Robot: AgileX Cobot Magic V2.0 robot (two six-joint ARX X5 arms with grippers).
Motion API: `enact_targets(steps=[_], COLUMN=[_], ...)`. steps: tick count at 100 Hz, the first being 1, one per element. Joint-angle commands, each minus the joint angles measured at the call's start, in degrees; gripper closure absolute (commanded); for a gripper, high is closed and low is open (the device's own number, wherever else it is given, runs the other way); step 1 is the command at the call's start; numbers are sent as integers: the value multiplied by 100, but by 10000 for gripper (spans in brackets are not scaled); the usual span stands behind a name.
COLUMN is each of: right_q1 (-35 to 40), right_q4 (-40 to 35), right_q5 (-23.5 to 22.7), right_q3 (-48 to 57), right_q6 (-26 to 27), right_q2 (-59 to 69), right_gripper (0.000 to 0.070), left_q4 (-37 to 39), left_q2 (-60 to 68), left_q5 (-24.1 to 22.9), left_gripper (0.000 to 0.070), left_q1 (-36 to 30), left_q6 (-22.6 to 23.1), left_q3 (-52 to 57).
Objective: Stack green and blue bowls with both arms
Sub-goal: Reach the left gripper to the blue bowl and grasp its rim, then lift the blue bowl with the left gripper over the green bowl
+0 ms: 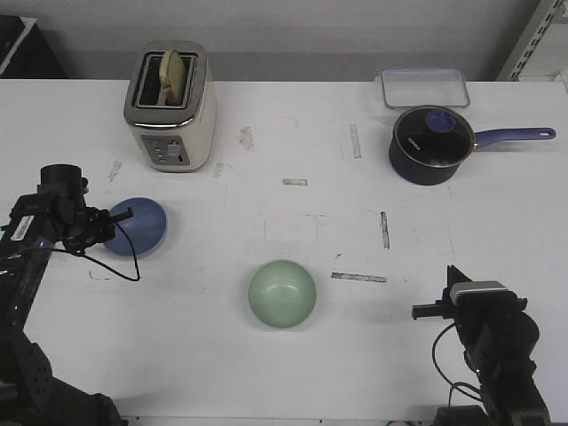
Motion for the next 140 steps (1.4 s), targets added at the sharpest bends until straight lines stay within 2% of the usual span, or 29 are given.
enact_targets(steps=[1,16,32,58,75,89,104,114,140], right_q1=[9,9,9,9,9,9,9,9,9], right_q4=[46,46,44,46,48,46,46,46,46], right_q5=[0,0,0,0,0,0,0,0,0], right_q3=[61,61,61,61,61,61,61,61,61], right_q6=[-26,-26,-26,-24,-24,-22,-22,-24,-24], right_q2=[20,17,20,20,20,20,20,20,17], right_gripper=[700,700,700,700,700,700,700,700,700], left_q4=[-7,-20,-46,-511,-778,-892,-1377,-1646,-1683], left_q2=[98,83,-98,-734,-1226,-1443,-1357,-1202,-485], left_q5=[0,55,426,765,931,944,946,946,944], left_gripper=[700,700,700,700,700,700,700,700,700], left_q1=[17,17,15,-345,-1147,-2179,-3314,-3926,-4763], left_q6=[-31,-28,-101,-247,-461,-474,-402,-201,26], left_q3=[94,125,358,1355,1725,1733,1733,1731,1729])
